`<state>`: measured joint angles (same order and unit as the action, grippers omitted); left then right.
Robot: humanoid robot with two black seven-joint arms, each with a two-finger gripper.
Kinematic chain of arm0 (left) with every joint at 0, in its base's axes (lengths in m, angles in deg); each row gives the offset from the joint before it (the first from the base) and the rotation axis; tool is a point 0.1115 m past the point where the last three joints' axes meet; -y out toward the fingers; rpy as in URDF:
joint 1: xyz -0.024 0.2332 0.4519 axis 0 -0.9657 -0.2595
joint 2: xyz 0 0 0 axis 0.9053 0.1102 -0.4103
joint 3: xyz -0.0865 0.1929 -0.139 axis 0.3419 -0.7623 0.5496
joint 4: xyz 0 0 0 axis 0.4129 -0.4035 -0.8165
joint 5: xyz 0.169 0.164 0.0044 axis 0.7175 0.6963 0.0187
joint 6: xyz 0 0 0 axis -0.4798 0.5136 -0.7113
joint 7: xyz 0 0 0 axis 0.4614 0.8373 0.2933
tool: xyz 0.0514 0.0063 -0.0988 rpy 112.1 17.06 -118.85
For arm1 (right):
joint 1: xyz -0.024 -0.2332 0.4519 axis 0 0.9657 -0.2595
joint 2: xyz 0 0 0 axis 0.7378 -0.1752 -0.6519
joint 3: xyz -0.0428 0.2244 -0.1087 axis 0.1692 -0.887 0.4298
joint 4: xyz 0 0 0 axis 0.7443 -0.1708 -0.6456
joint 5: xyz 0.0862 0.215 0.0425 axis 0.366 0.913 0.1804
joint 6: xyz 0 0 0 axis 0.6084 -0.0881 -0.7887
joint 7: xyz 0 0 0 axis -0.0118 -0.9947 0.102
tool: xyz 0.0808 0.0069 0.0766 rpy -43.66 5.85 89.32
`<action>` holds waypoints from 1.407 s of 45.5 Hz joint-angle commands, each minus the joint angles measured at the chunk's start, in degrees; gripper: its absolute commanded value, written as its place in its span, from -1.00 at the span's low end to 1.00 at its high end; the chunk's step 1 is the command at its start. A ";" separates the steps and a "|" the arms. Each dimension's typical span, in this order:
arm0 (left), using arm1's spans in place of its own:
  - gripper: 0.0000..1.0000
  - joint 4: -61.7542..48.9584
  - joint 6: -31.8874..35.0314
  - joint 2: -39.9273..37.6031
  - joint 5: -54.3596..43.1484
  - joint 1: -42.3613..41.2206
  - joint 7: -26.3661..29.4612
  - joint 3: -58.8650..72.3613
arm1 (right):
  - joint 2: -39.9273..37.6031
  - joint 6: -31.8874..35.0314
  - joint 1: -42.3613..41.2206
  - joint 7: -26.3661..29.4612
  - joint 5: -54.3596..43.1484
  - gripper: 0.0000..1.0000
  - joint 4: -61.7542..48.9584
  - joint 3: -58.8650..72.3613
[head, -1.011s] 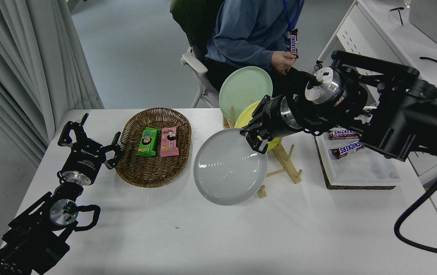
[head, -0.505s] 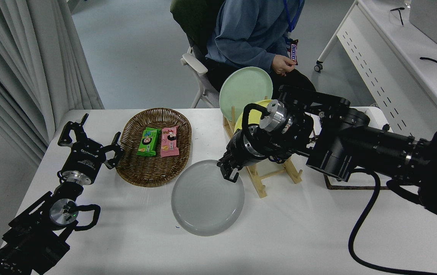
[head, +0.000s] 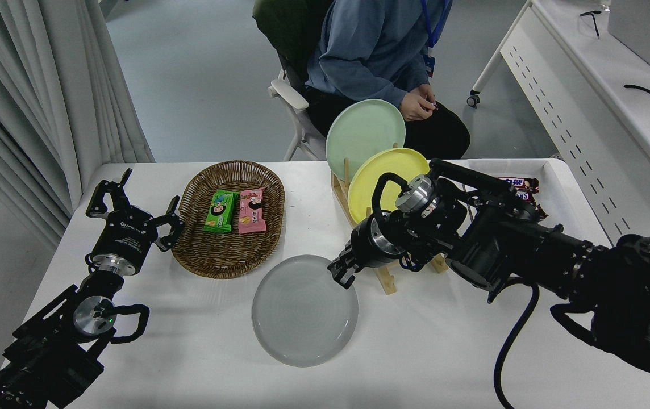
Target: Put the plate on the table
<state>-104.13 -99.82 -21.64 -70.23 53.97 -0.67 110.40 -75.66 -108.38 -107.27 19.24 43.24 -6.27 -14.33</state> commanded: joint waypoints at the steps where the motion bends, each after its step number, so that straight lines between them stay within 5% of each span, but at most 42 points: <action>1: 1.00 -0.04 0.00 0.00 0.00 0.00 0.00 -0.07 | 0.18 -0.01 2.75 0.13 3.62 -1.00 -3.14 -1.62; 64: 1.00 -0.04 0.00 0.00 0.00 0.00 0.00 0.02 | 0.18 -0.01 9.70 0.48 4.50 -1.00 -6.04 -4.97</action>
<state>-104.13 -99.81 -21.64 -70.22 53.97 -0.67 110.42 -75.49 -108.39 -98.94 19.67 47.61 -12.37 -19.66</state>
